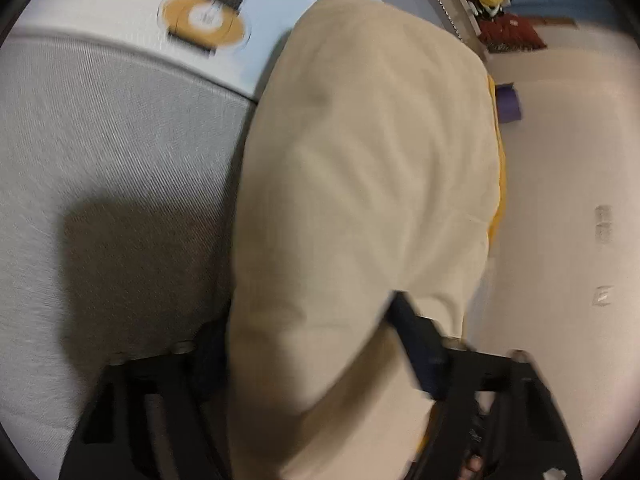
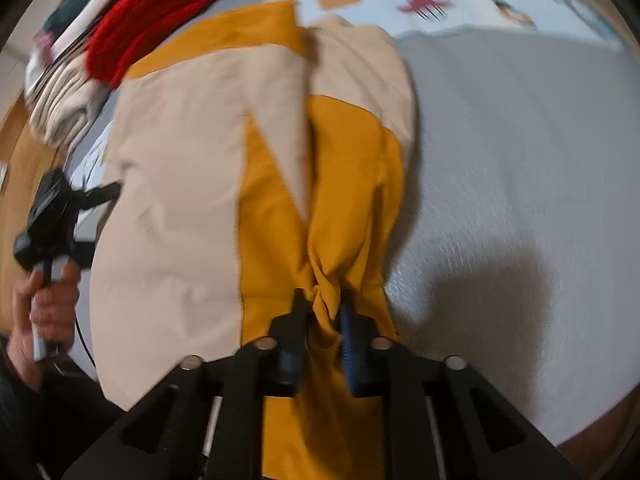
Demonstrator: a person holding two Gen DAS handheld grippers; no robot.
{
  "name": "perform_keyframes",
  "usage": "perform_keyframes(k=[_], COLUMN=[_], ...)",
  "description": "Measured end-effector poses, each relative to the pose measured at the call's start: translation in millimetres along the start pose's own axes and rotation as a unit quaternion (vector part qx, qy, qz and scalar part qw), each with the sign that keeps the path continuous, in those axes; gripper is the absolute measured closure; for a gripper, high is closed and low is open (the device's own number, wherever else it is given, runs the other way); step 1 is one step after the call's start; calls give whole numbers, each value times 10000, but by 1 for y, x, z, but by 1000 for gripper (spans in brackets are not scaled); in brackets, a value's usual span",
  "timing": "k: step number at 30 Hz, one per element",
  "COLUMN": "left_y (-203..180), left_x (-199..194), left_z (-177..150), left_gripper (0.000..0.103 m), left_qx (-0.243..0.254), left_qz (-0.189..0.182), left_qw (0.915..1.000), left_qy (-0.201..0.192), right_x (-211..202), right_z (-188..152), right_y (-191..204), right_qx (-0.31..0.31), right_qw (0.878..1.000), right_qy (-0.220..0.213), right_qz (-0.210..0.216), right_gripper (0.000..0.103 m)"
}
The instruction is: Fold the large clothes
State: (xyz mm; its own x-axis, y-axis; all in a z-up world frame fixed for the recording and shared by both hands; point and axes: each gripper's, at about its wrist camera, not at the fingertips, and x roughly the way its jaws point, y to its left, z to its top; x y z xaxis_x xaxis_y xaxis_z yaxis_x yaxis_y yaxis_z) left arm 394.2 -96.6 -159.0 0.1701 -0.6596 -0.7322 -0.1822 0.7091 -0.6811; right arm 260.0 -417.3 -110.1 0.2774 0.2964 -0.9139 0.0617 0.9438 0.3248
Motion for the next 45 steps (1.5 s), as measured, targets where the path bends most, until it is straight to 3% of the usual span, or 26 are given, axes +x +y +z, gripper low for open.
perform_keyframes(k=[3,6,9,17,20,22,25,28,30,33,35,37,40,43,45], left_y=[-20,-31,-26,61,80,82,70,37,12,11,16,18,26,29,28], left_x=[-20,-41,-68,-137,-150,-164,-190,-184,-163,-151,-142,-131,-122,-119,-124], left_z=[2,8,17,57,54,46,39,15,-9,-37,-52,-63,-75,-81,-83], left_gripper=[69,71,71,69,63,63,63,62,62,62,62,62,62,61,61], left_qx=[234,522,678,-84,-288,-319,57,1033,1836,2295,2449,2642,2814,2743,2679], left_qz=[27,1,222,635,952,1364,1460,1844,2278,2483,2632,2982,3198,3349,3322], left_qw=[9997,9986,9968,9943,9904,9827,9786,9703,9523,9400,9328,9171,9045,9007,9028], left_qy=[-101,-110,-354,-852,-959,-1210,-1447,-1173,-861,-466,-249,-167,-213,-368,-526], right_x=[-4,1,14,42,52,57,61,57,51,38,20,4,-14,2,35], right_z=[3,12,22,29,30,28,27,19,19,15,13,9,-2,-14,-24], right_y=[17,42,74,186,206,199,184,178,173,165,167,173,189,205,205], right_qx=[-175,-201,-326,-901,-1041,-897,-785,-943,-945,-783,-746,-868,-1216,-1628,-1973], right_qw=[9997,9992,9988,9917,9919,9948,9965,9955,9951,9956,9936,9902,9846,9833,9742], right_qy=[-134,-182,-172,-249,-177,-77,57,58,9,-211,-585,-909,-1186,-715,-15], right_qz=[134,283,337,885,710,472,265,-70,-284,-476,-617,-617,-402,-382,-1095], right_gripper=[94,94,94,94,94,93,90,86,84,83,79,79,79,71,71])
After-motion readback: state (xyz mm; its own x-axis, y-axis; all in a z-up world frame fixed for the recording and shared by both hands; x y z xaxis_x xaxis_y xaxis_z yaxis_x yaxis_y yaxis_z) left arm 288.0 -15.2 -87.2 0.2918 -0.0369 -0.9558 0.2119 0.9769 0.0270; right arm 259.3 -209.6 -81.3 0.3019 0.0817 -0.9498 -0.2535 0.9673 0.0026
